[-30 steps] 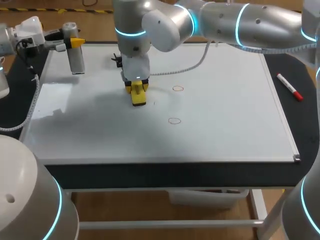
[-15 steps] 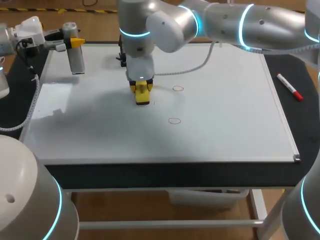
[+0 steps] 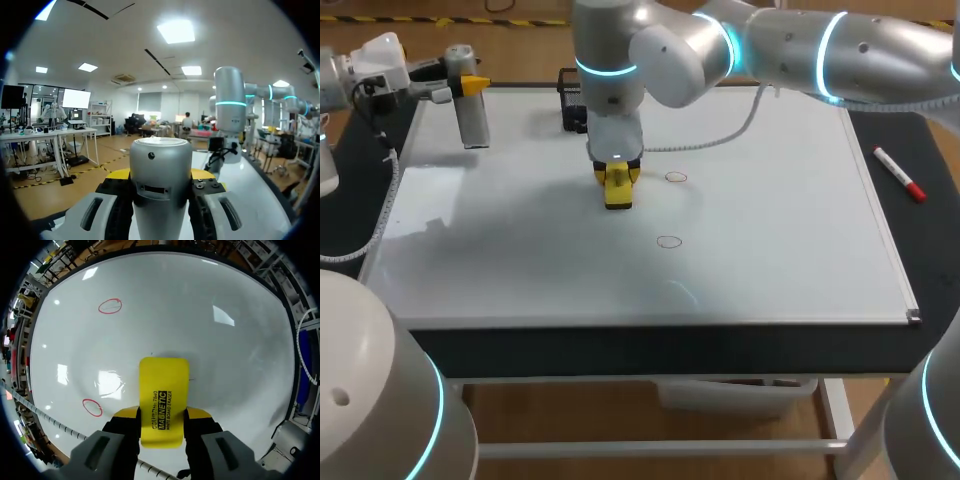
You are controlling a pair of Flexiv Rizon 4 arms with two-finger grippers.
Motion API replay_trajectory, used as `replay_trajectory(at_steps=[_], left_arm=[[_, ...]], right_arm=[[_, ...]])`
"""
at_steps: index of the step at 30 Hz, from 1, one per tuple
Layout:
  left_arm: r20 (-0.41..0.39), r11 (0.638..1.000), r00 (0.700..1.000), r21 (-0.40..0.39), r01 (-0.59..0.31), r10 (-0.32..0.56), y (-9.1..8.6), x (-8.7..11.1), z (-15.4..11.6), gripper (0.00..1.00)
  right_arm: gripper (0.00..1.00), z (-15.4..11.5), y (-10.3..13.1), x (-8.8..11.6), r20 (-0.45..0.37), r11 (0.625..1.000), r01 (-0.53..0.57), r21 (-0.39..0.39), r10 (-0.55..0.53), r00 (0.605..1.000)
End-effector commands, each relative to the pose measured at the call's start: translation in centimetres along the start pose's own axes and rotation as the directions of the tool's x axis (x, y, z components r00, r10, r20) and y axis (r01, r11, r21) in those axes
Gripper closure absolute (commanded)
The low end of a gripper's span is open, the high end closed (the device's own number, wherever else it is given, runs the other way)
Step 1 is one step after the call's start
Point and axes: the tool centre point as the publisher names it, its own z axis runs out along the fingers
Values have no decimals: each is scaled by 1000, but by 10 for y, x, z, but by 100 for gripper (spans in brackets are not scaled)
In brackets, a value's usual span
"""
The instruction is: Pick up the inspection probe, press it on each red-marked spot on the whiteboard one by one, put down the probe, pick up the eraser, and wipe off all the red marks.
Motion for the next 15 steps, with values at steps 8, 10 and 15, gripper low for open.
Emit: replay_trajectory(at_steps=[8,10,15], left_arm=[[-1,1000,1000,1,-1,1,0,-1,0,100],[-1,1000,1000,1,-1,1,0,-1,0,100],[-1,1000,1000,1,-1,1,0,-1,0,100]], right_arm=[[100,-19,0,11,3,1000,15,8,-15,1000],[100,-27,-2,15,10,999,34,3,-34,999],[100,-43,-8,32,21,999,39,22,-40,999]])
